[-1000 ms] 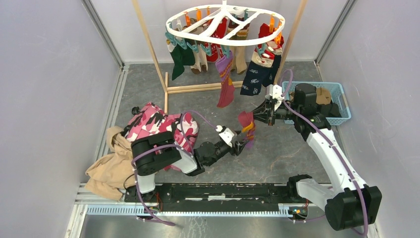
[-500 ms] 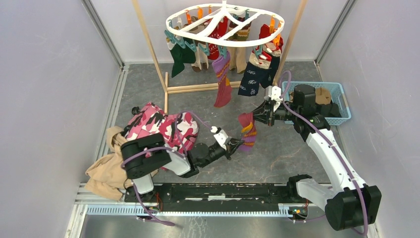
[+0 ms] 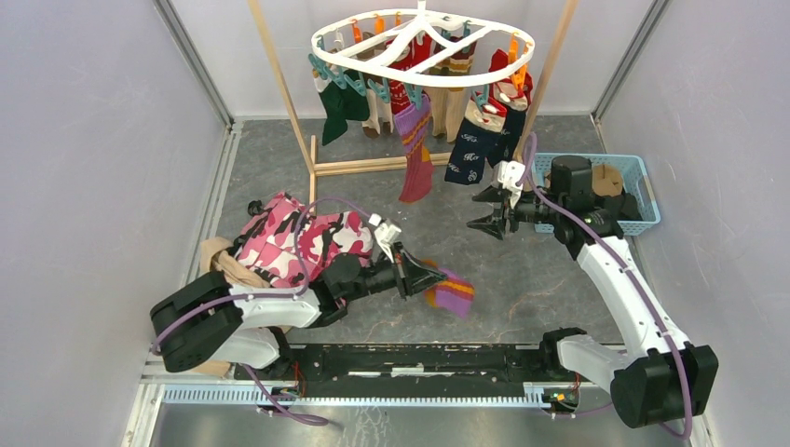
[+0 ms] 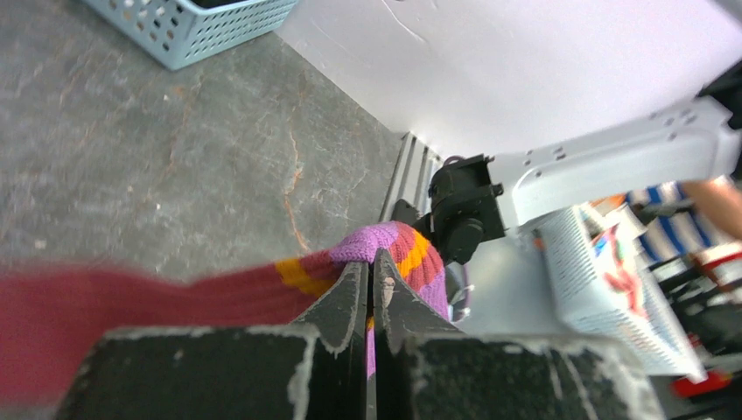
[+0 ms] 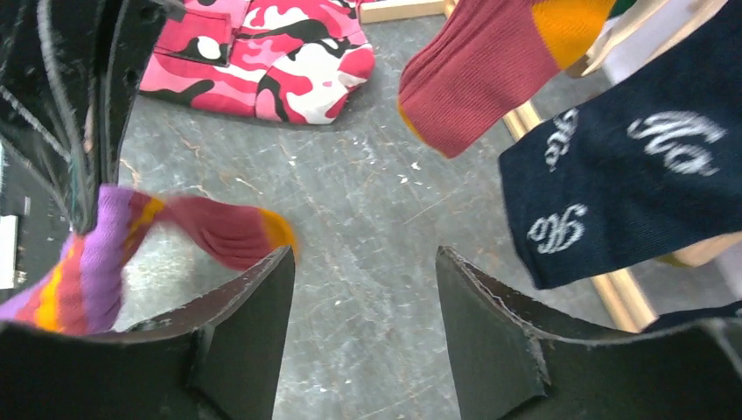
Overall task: Clip the socks to the hanger
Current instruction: Pick up the sock from the bin.
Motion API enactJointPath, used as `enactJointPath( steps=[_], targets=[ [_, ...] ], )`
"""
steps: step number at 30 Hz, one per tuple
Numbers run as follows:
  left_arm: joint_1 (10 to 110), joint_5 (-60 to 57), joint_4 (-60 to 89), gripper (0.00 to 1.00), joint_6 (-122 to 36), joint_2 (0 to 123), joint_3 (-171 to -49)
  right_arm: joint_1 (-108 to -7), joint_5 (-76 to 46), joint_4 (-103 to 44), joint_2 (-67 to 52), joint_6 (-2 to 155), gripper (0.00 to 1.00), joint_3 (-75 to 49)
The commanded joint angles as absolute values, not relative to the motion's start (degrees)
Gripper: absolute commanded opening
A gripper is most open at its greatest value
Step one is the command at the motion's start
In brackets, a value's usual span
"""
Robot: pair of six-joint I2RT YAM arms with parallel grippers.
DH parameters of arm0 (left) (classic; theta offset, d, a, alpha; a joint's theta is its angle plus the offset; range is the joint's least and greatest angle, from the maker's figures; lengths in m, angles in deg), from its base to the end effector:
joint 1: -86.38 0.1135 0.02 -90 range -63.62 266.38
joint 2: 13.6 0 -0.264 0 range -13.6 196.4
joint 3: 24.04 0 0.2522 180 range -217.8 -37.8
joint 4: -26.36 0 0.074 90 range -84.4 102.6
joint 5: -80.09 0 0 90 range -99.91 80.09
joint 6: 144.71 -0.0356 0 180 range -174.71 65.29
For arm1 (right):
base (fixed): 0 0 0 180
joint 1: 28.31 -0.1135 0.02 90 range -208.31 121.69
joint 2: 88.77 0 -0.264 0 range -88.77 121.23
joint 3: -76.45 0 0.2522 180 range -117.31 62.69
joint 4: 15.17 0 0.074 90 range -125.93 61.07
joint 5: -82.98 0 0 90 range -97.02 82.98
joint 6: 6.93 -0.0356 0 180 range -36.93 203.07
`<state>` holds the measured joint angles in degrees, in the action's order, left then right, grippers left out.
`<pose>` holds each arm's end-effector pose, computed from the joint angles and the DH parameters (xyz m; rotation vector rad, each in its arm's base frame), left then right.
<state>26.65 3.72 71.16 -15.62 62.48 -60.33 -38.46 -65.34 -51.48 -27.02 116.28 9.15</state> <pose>0.1230 -0.2275 0.2178 0.5180 1.6181 -1.5274 0.2168 0.0696 0.3230 -1.2154 1.4860 0.7925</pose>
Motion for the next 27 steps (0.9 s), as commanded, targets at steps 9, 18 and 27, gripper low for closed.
enactJointPath(
  steps=[9,18,27],
  targets=[
    [38.40,4.82,81.64,0.02,27.02,57.83,-50.83,-46.65,-68.02,-71.57,-27.86,159.30,0.84,8.33],
    [40.47,3.23,95.27,0.02,44.28,66.29,-48.49,-59.03,-53.96,-58.16,-28.46,156.90,0.83,16.51],
    [40.85,8.04,111.98,0.02,55.08,80.07,-51.16,-63.19,-48.36,-48.39,-30.06,150.22,0.77,19.93]
  ],
)
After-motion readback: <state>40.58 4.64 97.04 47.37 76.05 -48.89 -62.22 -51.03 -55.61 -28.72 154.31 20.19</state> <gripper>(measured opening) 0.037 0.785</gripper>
